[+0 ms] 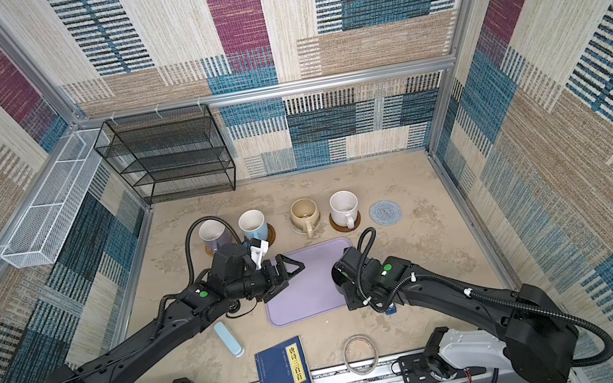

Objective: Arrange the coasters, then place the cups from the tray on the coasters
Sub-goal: 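Lower the right gripper onto the black mug and grasp its rim, then lift the black mug off the tray with the right gripper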

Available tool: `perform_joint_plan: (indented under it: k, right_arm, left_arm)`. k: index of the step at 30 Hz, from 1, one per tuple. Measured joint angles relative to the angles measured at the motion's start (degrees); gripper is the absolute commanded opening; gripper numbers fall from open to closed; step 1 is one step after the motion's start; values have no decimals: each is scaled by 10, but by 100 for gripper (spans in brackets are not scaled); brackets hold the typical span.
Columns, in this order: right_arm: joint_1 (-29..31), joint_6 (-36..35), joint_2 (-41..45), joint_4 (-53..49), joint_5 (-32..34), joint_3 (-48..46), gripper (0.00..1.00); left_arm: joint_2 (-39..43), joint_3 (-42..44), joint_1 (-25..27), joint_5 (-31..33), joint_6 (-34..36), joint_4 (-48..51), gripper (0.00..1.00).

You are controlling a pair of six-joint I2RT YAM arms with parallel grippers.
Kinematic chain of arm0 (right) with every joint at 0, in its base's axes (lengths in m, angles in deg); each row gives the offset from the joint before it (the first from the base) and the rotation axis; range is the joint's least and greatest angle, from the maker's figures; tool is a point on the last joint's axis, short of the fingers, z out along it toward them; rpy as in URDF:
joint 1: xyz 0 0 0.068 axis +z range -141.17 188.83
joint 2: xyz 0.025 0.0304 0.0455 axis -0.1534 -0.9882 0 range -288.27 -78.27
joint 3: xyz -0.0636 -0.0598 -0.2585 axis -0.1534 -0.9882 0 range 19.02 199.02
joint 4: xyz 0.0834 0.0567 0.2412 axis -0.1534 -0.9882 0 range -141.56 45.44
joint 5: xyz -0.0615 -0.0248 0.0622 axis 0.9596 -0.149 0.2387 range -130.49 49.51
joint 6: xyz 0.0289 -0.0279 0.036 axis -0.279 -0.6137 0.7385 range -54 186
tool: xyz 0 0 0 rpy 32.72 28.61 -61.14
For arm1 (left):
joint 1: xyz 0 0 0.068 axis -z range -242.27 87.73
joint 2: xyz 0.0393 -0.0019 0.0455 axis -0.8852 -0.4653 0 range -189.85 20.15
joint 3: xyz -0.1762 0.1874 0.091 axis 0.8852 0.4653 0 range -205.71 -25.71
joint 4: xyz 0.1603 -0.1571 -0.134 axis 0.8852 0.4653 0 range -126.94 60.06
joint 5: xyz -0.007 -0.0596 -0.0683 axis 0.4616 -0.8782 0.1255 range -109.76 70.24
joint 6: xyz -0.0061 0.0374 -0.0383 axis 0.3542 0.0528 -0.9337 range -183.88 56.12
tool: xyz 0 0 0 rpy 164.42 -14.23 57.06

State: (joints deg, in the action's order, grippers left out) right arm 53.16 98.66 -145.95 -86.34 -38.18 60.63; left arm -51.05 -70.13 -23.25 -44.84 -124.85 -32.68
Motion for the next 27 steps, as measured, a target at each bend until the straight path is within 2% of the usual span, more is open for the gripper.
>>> perform_joint_plan:
  k: [12,27]
  right_arm:
    - [3,0,-34,30,29,0,38]
    - [6,0,-53,35,52,-2,24]
  left_arm:
    - [-22,7,5,7,-23,-48,100]
    - [-45,6,8,-21,-25,-66,100]
